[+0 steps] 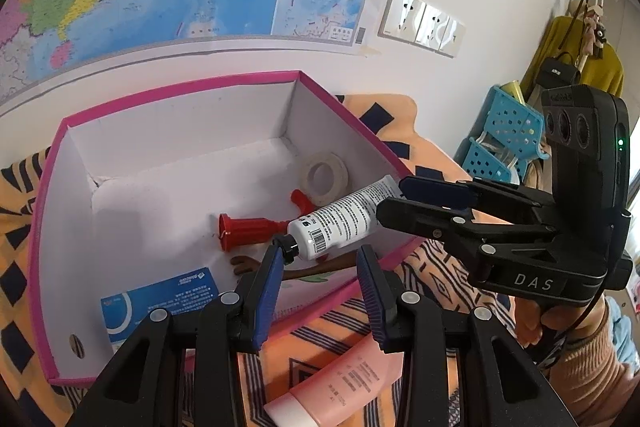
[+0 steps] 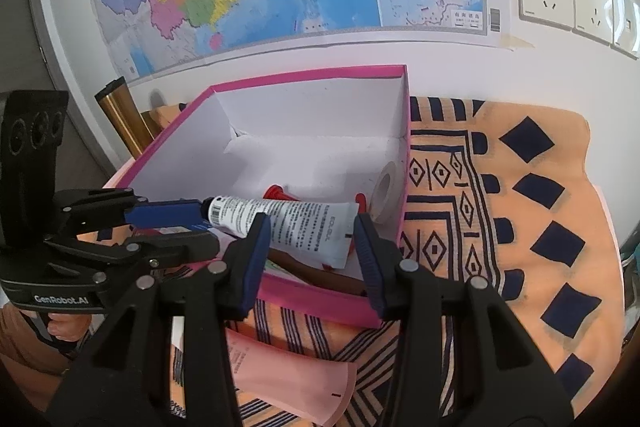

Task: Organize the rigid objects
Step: 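Lift the ointment tube into the magenta box and open the right gripper, then withdraw the right gripper toward the pink bottle and blue medicine box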

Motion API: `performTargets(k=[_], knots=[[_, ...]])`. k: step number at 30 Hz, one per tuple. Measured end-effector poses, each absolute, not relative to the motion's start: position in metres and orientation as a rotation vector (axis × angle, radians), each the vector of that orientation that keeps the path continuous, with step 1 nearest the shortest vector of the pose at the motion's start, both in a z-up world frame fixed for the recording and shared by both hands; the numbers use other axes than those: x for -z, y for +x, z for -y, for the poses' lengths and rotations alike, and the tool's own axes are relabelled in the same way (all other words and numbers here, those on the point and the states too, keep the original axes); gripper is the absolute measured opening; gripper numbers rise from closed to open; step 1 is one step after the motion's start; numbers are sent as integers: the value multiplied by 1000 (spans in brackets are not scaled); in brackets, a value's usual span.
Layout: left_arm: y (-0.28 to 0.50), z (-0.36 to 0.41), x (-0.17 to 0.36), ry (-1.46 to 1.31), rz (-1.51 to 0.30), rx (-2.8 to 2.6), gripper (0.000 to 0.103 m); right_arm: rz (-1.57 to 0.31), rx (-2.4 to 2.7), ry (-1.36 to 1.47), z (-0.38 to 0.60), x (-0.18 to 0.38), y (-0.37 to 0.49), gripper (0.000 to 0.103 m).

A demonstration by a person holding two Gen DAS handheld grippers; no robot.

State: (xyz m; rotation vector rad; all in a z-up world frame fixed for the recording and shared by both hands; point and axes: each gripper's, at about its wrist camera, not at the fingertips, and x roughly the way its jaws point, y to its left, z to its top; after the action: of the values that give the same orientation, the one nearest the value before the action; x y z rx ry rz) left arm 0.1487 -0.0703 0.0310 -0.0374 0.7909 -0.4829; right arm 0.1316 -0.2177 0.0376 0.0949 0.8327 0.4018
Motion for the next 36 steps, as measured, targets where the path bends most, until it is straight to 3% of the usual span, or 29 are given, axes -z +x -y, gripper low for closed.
performTargets(k=[25, 32, 36], knots=[[158, 69, -26, -47, -817, 478, 38, -841, -363, 57, 209, -34, 132, 47], [153, 64, -26, -57, -803, 458, 41, -828, -371, 58, 206, -36, 125, 47], [137, 52, -31, -51, -757, 429, 49, -830, -381, 77, 207, -35, 118, 47]])
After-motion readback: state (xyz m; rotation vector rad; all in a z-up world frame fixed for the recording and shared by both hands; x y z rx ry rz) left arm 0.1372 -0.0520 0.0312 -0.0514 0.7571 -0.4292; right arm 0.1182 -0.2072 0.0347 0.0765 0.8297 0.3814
